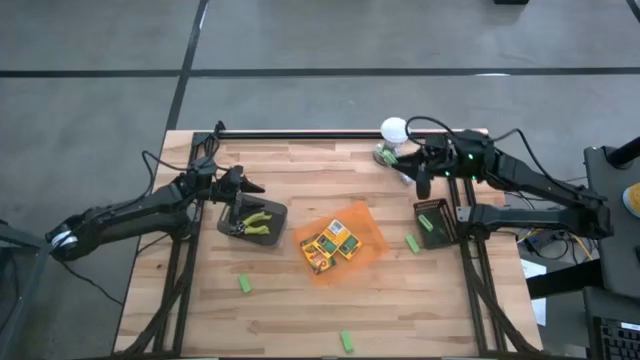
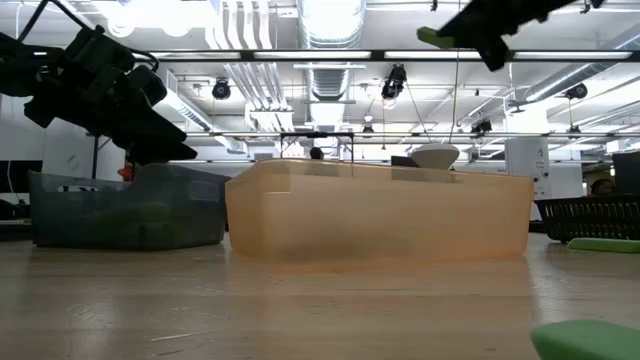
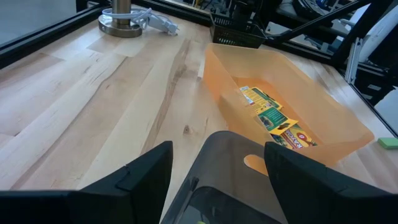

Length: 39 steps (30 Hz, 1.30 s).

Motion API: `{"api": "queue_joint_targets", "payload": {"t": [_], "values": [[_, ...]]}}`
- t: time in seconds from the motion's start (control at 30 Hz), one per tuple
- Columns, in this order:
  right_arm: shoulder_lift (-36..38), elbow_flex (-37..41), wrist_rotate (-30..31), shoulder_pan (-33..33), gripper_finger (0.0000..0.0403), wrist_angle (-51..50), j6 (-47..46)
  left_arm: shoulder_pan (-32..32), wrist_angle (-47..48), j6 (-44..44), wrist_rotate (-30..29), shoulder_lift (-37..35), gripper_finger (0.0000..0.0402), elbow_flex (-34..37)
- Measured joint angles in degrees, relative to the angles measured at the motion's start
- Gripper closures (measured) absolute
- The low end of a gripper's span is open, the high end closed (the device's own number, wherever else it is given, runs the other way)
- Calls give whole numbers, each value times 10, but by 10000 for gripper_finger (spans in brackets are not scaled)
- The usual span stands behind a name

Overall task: Pick & Place School Supplies
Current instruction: Put the top green eraser into the black basket

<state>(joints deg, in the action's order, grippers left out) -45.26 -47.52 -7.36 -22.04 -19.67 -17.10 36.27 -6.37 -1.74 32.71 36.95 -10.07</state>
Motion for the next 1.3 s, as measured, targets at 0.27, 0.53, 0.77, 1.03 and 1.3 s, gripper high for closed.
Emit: {"api": "queue_joint_targets", "payload": {"t": [0.27, 0.53, 0.77, 1.03, 1.3], "values": [[104, 112, 10, 5, 307, -39, -88, 0, 0, 0, 0, 0, 142, 0], [164, 186, 26, 4, 315, -90, -196, 0, 0, 0, 0, 0, 142, 0], [186, 205, 17, 4, 306, -133, -237, 0, 0, 0, 0, 0, 142, 0], [194, 143, 13, 4, 303, -268, -249, 0, 0, 0, 0, 0, 142, 0], [194, 108, -16, 5, 303, -393, -270, 0, 0, 0, 0, 0, 142, 0]]}}
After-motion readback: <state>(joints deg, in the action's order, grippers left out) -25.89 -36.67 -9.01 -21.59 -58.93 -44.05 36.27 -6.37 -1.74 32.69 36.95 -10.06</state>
